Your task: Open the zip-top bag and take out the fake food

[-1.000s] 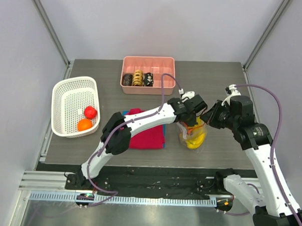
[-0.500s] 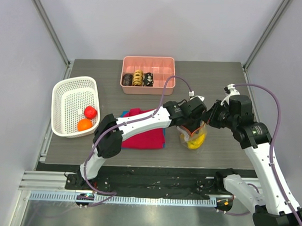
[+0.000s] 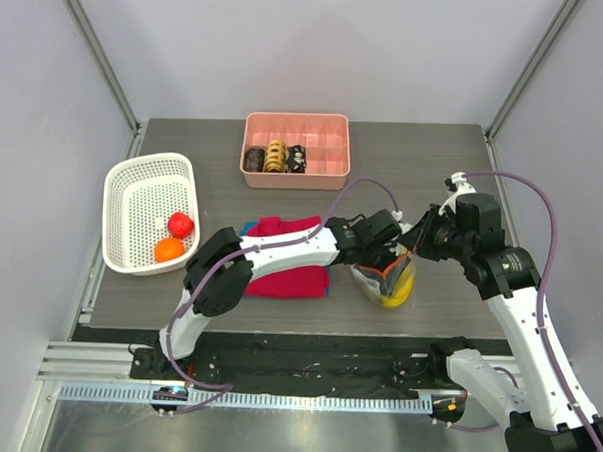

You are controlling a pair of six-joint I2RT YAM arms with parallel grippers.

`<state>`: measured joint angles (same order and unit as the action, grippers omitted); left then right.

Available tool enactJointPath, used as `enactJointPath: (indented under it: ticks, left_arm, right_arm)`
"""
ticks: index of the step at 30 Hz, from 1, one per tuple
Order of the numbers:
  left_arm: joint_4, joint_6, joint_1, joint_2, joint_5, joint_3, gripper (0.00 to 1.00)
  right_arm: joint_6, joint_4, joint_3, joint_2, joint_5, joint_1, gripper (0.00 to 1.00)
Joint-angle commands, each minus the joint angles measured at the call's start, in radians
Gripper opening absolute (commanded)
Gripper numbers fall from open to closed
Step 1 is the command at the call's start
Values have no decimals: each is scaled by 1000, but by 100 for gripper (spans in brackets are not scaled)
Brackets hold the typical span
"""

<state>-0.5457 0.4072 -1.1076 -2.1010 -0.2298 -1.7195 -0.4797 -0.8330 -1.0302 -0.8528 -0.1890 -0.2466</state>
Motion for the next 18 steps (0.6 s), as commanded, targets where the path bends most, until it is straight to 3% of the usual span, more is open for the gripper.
enactJointPath:
  ticks: [1, 6, 9, 11, 14, 18]
  left_arm:
    - [50, -162, -11, 30, -43, -15, 59]
    - [64, -174, -11, 3, -71, -23, 50]
    - [114, -176, -11, -4, -139, 7, 38]
    - [142, -179, -11, -11, -192, 27, 39]
    - [106, -185, -11, -17, -288, 14, 51]
    - [51, -194, -9, -11, -365, 18, 54]
  right_arm:
    - [1, 61, -2, 12, -23, -3, 1]
    - [-3, 61, -7, 14, -26, -3, 1]
    - [-7, 63, -7, 20, -26, -5, 1]
    - [-7, 61, -4, 21, -23, -3, 1]
    - [-5, 61, -5, 24, -23, -3, 1]
    - [-7, 60, -5, 27, -18, -2, 1]
